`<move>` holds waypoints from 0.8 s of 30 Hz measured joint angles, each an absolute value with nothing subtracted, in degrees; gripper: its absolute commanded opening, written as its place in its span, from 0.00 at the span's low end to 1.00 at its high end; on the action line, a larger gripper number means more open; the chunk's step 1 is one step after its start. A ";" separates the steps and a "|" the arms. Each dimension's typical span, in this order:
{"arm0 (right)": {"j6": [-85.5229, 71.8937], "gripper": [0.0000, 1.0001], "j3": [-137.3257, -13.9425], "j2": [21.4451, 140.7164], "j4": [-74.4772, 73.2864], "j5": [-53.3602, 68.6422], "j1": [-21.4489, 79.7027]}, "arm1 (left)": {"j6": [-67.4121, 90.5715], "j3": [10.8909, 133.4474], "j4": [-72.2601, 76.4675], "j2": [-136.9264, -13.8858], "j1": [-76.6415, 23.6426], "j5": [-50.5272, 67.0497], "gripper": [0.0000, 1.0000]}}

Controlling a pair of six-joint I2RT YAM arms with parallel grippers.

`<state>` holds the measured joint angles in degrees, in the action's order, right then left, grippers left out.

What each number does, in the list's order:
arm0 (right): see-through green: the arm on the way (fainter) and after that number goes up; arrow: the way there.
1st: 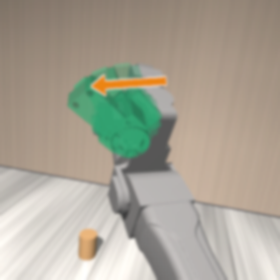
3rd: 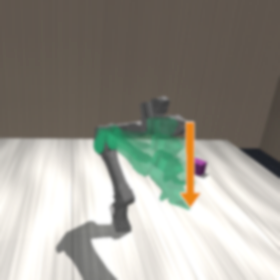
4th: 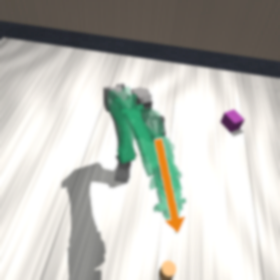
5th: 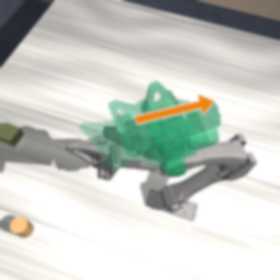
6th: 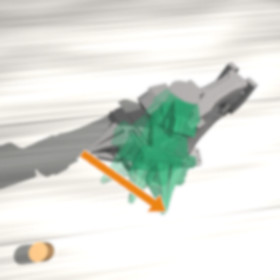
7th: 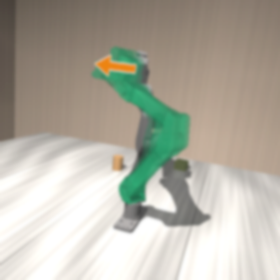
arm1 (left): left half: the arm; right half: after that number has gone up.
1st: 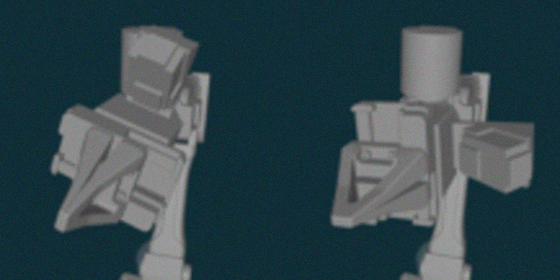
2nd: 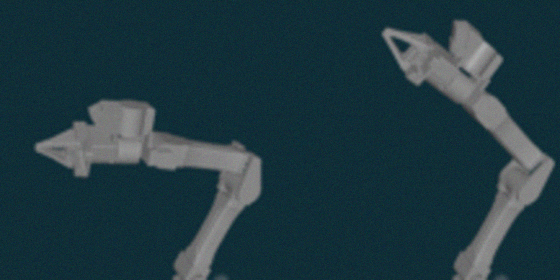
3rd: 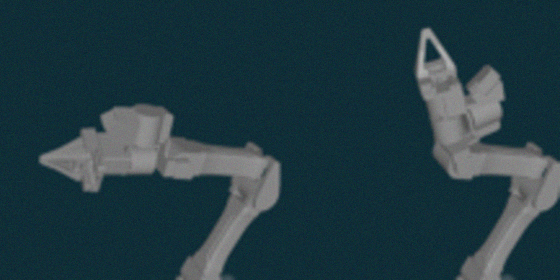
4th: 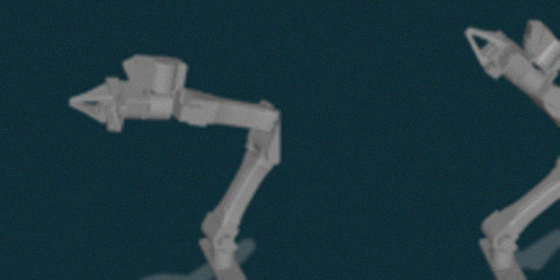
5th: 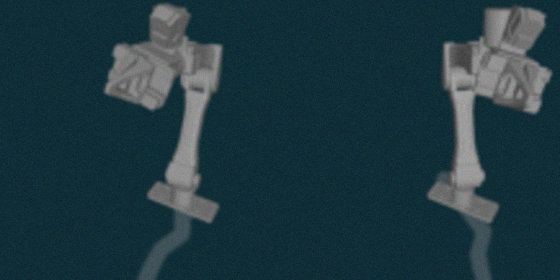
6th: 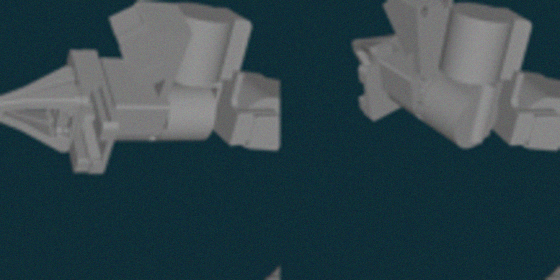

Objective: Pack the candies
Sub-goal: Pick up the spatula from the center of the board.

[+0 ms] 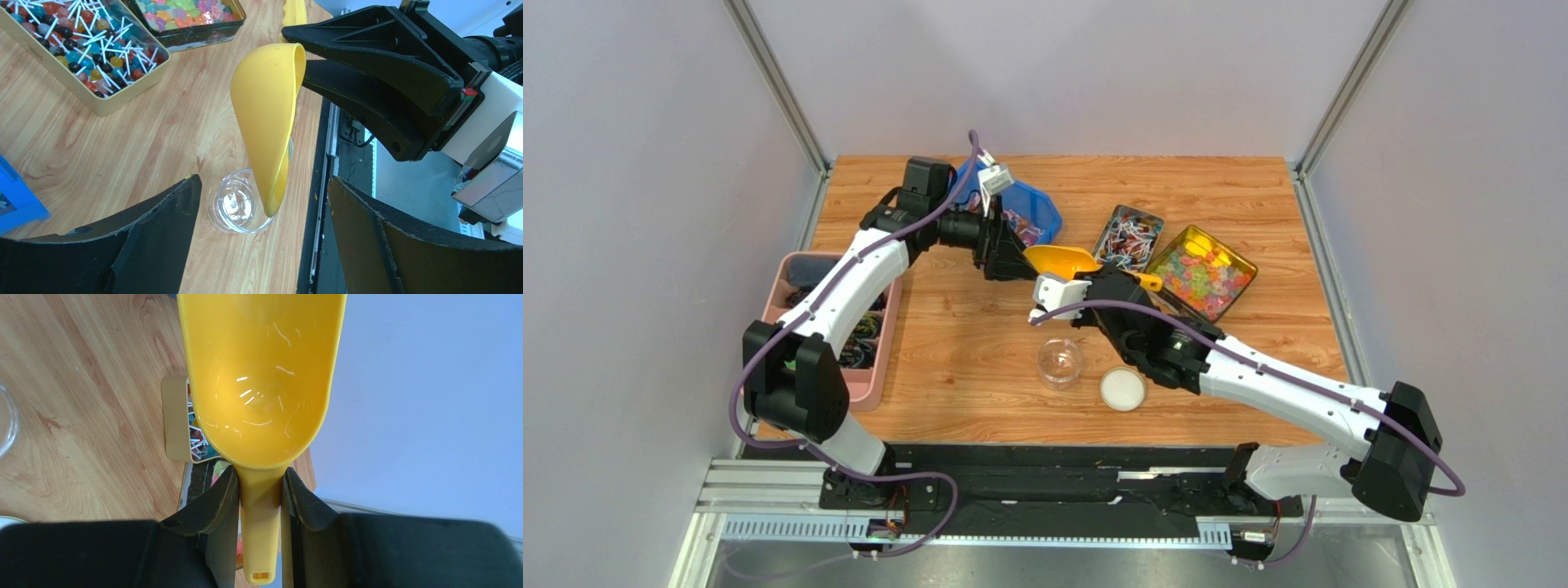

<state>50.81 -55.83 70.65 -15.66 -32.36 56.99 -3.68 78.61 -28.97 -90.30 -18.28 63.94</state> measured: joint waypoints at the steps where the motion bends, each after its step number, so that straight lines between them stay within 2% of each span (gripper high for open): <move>1: 50.83 0.00 -55.83 70.81 -15.25 -32.40 57.14 | -3.66 78.61 -28.97 -90.30 -18.41 63.92 0.82; 4: 50.85 0.00 -55.83 71.29 -14.94 -32.47 57.76 | -3.66 78.61 -28.95 -90.30 -18.81 63.75 0.82; 7: 50.85 0.00 -55.83 72.16 -14.48 -32.51 58.54 | -3.64 78.61 -28.95 -90.30 -19.35 63.53 0.75; 10: 50.83 0.00 -55.86 73.28 -14.06 -32.51 59.20 | -3.66 78.61 -28.93 -90.32 -19.79 63.42 0.63; 21: 50.87 0.00 -56.47 74.39 -12.05 -34.20 59.61 | -3.95 78.24 -28.05 -90.76 -20.23 62.94 0.57; 24: 50.87 0.00 -56.64 74.39 -11.09 -34.87 59.61 | -3.92 77.95 -28.05 -90.80 -20.29 62.94 0.48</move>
